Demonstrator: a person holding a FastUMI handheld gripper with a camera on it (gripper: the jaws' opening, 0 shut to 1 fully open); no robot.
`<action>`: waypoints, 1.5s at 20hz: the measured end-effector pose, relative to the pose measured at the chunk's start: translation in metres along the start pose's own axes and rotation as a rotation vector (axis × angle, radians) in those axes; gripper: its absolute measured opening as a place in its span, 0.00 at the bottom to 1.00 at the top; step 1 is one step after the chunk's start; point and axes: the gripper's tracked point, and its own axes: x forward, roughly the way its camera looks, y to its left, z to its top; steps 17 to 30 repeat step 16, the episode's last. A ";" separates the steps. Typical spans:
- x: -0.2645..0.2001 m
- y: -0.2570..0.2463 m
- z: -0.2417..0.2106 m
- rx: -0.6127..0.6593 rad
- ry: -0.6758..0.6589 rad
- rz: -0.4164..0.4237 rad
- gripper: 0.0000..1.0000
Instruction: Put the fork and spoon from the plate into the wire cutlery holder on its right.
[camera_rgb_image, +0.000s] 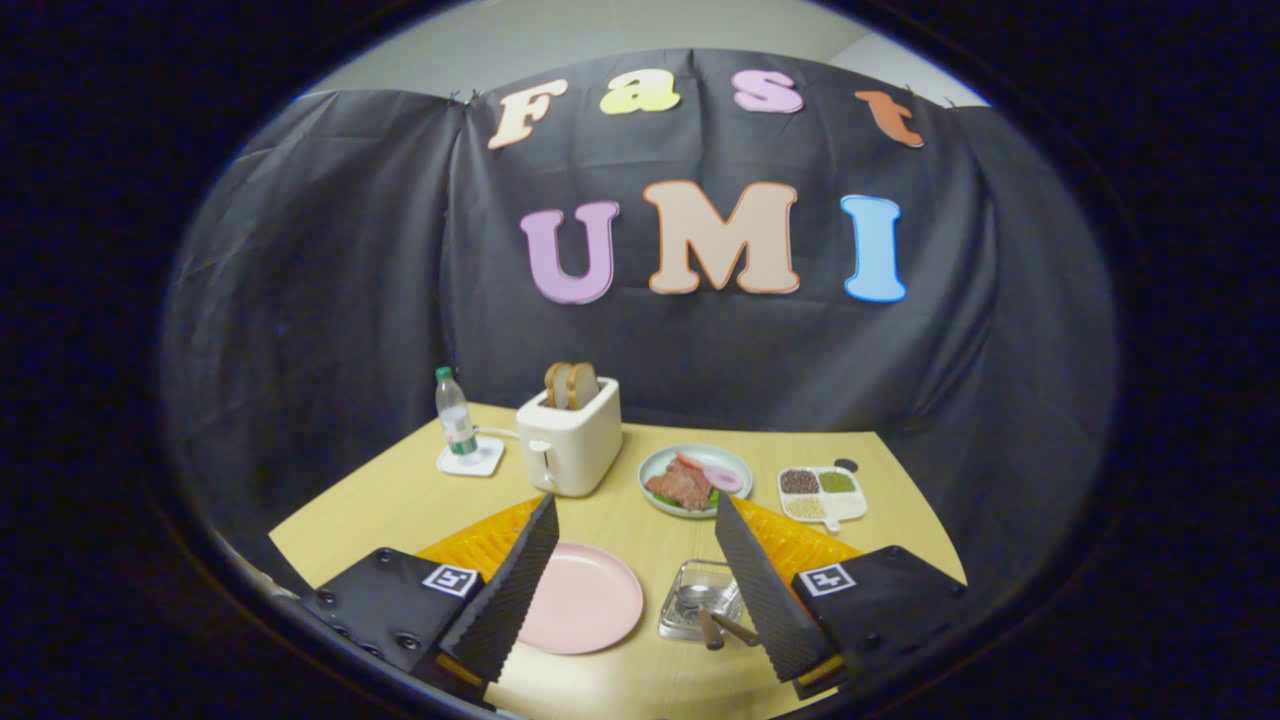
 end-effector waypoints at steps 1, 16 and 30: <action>-0.001 -0.001 0.007 0.009 -0.037 -0.005 1.00; -0.034 -0.007 0.048 -0.051 -0.292 -0.104 0.99; -0.034 -0.007 0.048 -0.051 -0.292 -0.104 0.99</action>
